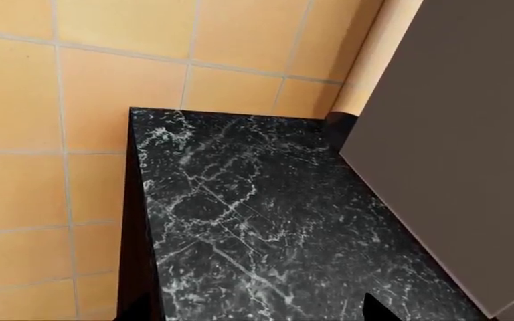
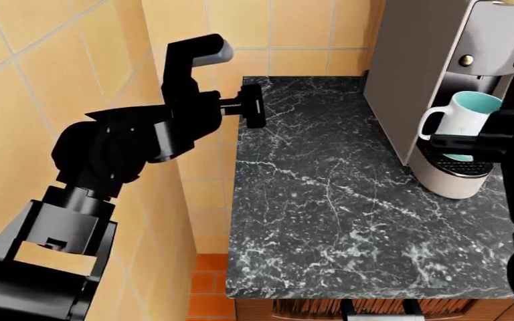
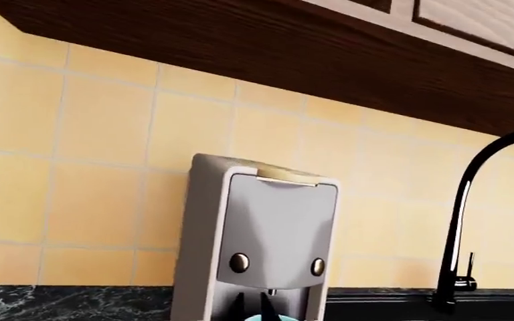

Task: Pick the mug from the cabinet, place it under the coffee machine dispenser, and press the start button.

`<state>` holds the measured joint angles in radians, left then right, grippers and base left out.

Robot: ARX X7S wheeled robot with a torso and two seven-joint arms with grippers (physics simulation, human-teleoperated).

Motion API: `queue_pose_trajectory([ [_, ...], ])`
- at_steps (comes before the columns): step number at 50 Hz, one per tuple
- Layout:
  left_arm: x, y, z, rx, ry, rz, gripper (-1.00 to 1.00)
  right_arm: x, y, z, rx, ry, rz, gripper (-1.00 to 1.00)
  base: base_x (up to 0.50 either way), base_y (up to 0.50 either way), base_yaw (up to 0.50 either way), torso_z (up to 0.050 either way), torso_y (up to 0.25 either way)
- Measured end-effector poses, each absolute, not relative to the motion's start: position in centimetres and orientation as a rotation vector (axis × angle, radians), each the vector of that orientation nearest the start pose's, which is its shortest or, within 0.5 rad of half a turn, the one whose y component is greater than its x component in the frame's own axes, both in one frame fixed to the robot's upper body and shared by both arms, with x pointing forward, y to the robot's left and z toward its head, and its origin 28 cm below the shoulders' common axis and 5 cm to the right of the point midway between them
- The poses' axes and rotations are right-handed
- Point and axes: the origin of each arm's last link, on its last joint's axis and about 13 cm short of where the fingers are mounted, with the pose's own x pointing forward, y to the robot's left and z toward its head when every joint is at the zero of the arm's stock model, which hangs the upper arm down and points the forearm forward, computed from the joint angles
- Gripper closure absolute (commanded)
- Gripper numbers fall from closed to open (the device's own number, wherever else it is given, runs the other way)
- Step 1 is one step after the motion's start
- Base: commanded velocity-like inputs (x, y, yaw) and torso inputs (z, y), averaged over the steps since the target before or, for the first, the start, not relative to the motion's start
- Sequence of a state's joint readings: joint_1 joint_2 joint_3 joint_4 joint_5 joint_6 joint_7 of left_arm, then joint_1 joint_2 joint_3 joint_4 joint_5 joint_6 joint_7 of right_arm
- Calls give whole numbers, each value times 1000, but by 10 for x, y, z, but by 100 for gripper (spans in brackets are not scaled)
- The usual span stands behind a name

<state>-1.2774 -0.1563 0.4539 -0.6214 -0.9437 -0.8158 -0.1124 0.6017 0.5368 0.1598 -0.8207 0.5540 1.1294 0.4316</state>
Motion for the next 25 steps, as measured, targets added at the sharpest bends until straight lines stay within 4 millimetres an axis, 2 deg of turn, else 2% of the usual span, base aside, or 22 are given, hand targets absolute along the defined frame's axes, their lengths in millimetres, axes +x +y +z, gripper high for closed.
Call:
queue_pose_trajectory([
  [8, 390, 170, 243, -231, 327, -432, -100, 221, -165, 255, -221, -375, -240, 100, 0, 0, 0, 0, 0],
  [25, 390, 170, 242, -233, 330, -434, -100, 247, -157, 255, -238, -375, -220, 100, 0, 0, 0, 0, 0],
])
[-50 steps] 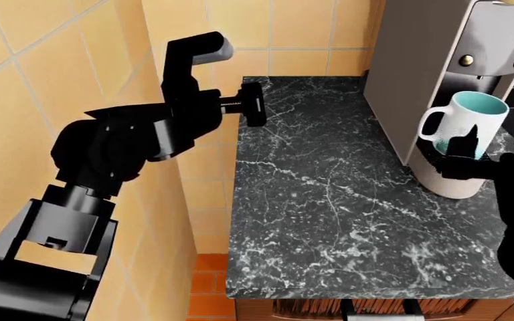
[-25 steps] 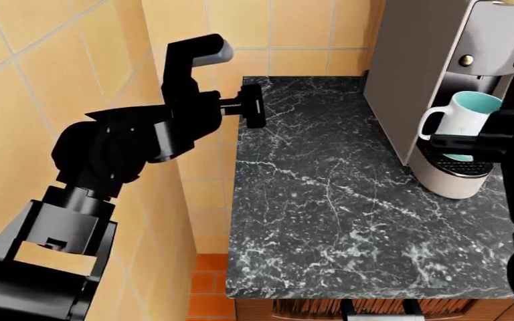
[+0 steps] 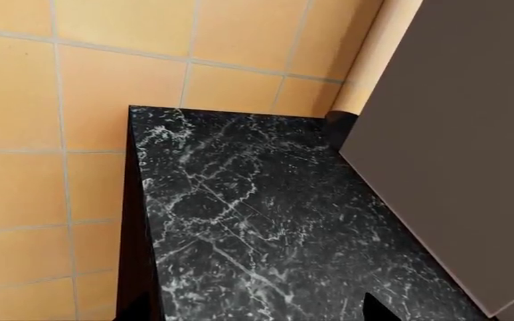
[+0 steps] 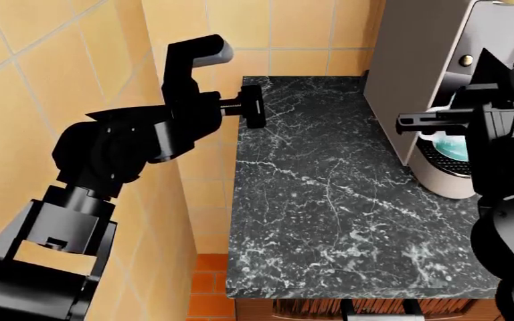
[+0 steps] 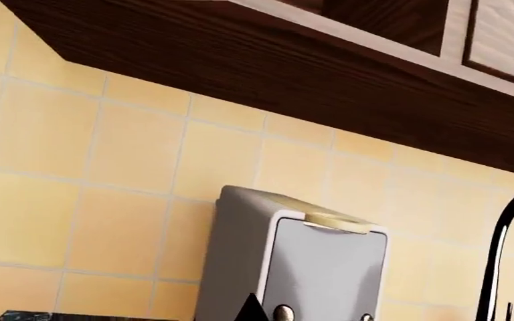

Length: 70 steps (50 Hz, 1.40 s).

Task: Pick the mug from the cabinet, place it under the coffee machine dispenser, and press the start button.

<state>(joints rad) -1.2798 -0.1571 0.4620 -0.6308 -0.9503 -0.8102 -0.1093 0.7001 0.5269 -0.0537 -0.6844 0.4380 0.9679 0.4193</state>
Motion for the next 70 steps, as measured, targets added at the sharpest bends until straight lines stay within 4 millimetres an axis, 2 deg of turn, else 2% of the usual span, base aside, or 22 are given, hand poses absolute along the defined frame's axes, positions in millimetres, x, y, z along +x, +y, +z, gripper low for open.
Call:
queue_pose_trajectory([
  [32, 391, 171, 242, -236, 331, -433, -100, 272, -160, 242, -208, -287, -265, 100, 0, 0, 0, 0, 0],
  [70, 391, 172, 242, -236, 331, -432, -100, 297, -167, 241, -212, -253, -316, 100, 0, 0, 0, 0, 0],
])
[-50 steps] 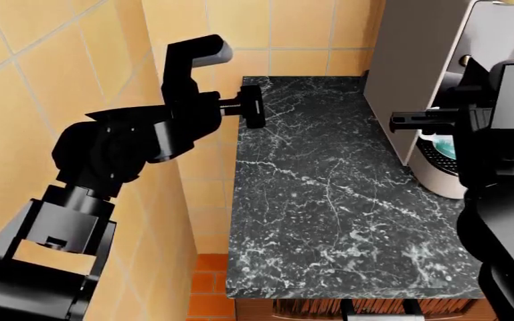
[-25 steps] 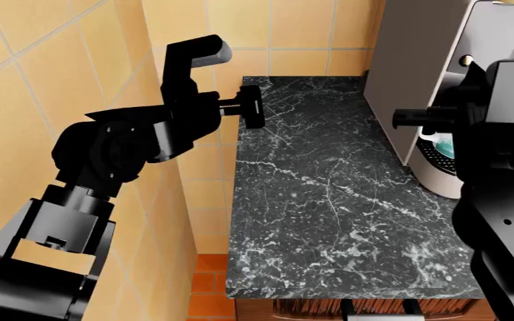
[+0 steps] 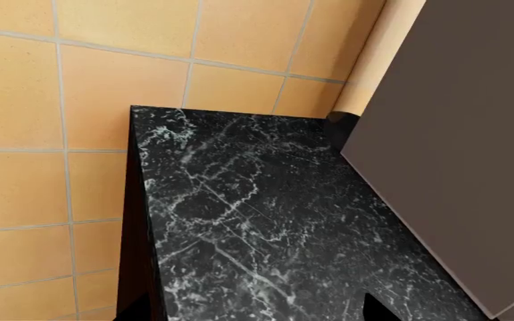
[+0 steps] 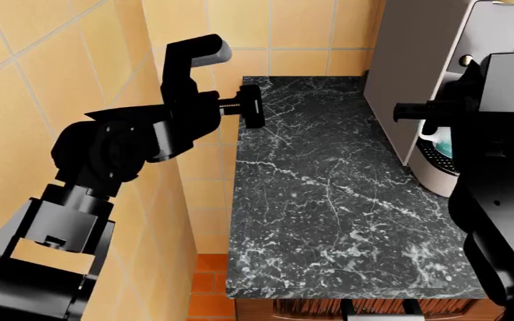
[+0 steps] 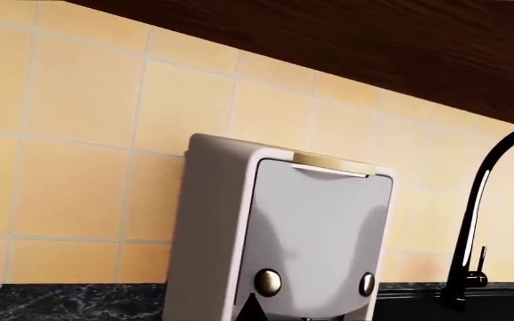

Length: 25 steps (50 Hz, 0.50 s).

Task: Pick the mug from the cabinet, place it under the coffee machine dispenser, and press the start button.

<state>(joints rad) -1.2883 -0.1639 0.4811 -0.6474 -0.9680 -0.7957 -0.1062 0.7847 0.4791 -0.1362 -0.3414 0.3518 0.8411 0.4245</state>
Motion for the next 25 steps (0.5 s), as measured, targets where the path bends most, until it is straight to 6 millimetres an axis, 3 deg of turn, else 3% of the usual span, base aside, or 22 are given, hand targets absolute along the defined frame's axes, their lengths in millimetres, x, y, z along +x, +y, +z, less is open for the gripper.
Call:
queue_pose_trajectory([
  [25, 391, 172, 242, -235, 330, -432, -100, 310, -172, 237, -204, -223, -339, 100, 0, 0, 0, 0, 0],
])
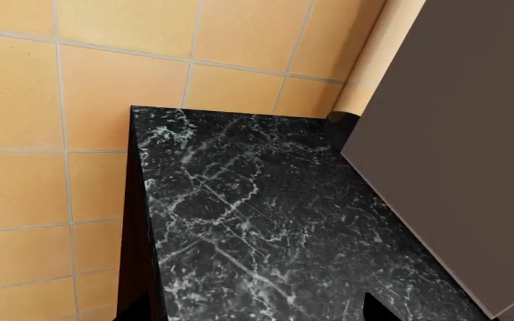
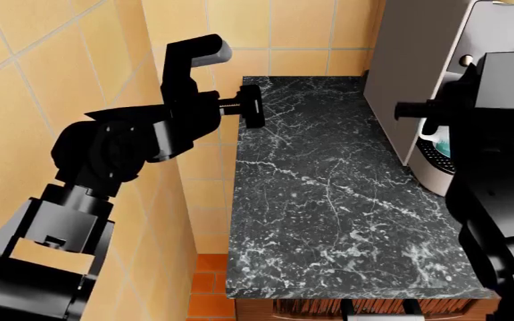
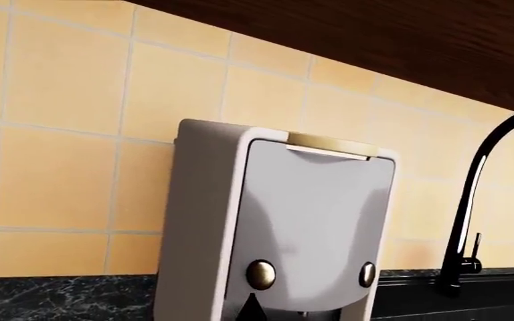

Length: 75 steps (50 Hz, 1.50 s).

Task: Pick the mug from the cabinet, place it under the coffee machine dispenser, and press the start button.

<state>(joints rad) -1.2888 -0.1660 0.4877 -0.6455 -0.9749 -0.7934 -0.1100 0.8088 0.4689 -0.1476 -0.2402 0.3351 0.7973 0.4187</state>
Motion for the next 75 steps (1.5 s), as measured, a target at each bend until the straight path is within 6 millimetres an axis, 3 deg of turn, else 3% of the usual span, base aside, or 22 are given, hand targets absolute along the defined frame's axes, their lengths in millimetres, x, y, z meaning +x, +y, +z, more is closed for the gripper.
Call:
queue_pose_trajectory([
  [75, 392, 173, 243, -244, 332, -435, -100, 337, -178, 240, -204, -196, -383, 100, 0, 0, 0, 0, 0],
])
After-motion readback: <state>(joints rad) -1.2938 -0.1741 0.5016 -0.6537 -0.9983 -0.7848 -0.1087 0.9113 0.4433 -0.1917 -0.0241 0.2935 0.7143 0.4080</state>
